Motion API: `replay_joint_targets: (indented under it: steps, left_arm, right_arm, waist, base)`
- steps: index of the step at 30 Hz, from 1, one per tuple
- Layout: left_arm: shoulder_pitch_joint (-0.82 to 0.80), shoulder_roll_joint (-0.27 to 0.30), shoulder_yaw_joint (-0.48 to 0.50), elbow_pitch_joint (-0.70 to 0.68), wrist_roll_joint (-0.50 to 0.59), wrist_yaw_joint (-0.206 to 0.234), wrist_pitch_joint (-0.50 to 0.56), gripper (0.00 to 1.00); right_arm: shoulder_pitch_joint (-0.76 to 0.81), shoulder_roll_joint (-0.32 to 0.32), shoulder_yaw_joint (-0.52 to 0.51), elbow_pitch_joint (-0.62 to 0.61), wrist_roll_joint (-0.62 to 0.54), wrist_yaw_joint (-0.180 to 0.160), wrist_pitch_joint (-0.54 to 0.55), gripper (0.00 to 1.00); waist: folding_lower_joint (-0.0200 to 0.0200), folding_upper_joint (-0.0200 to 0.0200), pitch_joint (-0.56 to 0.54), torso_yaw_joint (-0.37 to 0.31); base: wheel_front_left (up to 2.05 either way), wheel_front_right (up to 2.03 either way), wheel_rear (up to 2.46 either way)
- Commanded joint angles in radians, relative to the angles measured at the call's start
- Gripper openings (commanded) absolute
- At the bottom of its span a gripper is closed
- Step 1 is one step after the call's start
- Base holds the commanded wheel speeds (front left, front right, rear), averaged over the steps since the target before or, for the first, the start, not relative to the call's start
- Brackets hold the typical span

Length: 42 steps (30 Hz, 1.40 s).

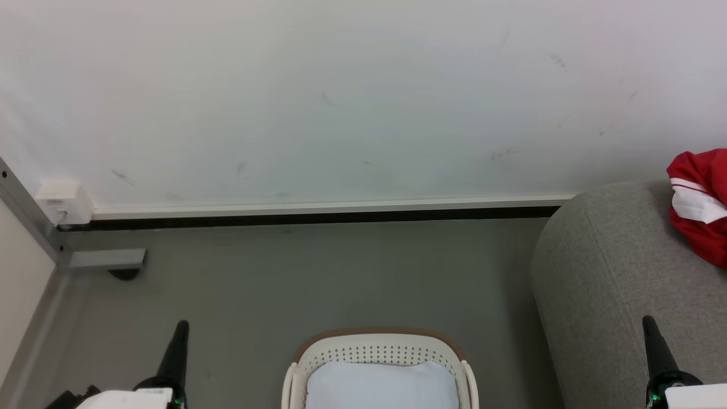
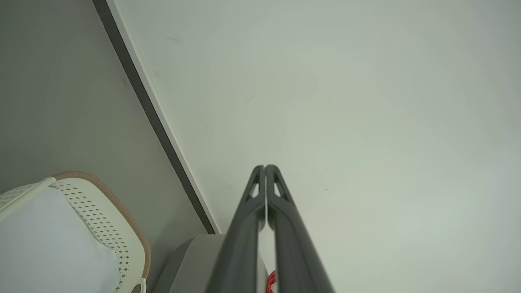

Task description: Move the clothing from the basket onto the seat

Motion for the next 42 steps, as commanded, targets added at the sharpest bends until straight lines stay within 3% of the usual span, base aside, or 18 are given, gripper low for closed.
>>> replay_joint_targets:
  steps: [1, 26, 42]
  left_arm:
    - [-0.015, 0.003, 0.007, -0.005, -0.031, -0.005, 0.01, 0.0]
    - [-0.039, -0.001, 0.025, -0.012, -0.203, -0.022, 0.054, 0.0]
    - [-0.039, -0.001, 0.025, -0.012, -0.207, -0.02, 0.056, 0.0]
  right_arm:
    - [-0.019, -0.011, -0.004, -0.009, 0.031, -0.002, 0.007, 0.0]
    - [-0.034, -0.011, -0.013, -0.028, 0.221, -0.002, 0.053, 0.0]
    - [-0.034, -0.011, -0.013, -0.028, 0.222, -0.002, 0.056, 0.0]
  waist:
    - [-0.0001, -0.0001, 0.001, 0.0]
    - [-0.0001, -0.0001, 0.018, 0.007]
    - [-0.0001, -0.0001, 0.019, 0.007]
  base:
    - [0.0, 0.0, 0.0]
    - [0.0, 0.0, 0.0]
    - [0.0, 0.0, 0.0]
